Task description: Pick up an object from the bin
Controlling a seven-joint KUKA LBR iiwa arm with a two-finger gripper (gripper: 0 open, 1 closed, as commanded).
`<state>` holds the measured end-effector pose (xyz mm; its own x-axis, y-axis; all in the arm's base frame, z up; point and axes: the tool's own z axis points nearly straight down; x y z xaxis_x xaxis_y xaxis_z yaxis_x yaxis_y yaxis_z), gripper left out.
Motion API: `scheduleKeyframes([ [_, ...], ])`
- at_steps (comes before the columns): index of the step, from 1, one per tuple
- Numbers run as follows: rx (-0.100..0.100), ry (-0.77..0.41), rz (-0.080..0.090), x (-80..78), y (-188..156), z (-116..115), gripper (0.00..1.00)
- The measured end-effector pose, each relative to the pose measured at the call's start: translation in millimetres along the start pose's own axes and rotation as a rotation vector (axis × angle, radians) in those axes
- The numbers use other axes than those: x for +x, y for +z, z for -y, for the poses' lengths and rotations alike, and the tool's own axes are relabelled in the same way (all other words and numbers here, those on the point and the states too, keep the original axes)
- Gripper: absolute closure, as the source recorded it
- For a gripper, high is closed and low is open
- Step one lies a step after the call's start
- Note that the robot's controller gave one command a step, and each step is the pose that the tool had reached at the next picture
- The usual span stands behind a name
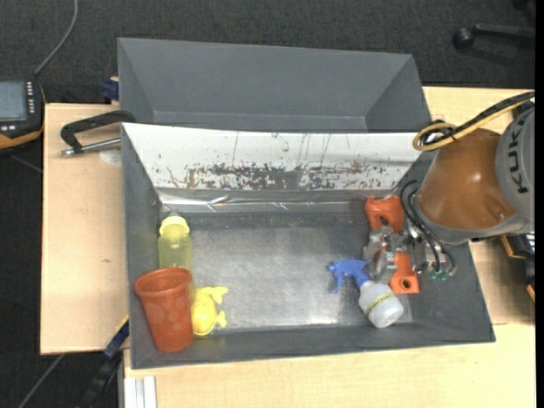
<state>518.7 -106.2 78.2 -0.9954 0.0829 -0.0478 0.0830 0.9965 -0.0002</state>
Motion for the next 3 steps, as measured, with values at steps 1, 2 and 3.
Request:
scheduleKeyframes([
  [1, 0.000, 0.000, 0.000, 0.0, 0, 0, 1.00],
  [2, -0.001, -0.065, -0.022, -21.2, -39, -8, 1.00],
  [3, 0.002, -0.220, 0.002, -45.0, -46, -7, 1.00],
])
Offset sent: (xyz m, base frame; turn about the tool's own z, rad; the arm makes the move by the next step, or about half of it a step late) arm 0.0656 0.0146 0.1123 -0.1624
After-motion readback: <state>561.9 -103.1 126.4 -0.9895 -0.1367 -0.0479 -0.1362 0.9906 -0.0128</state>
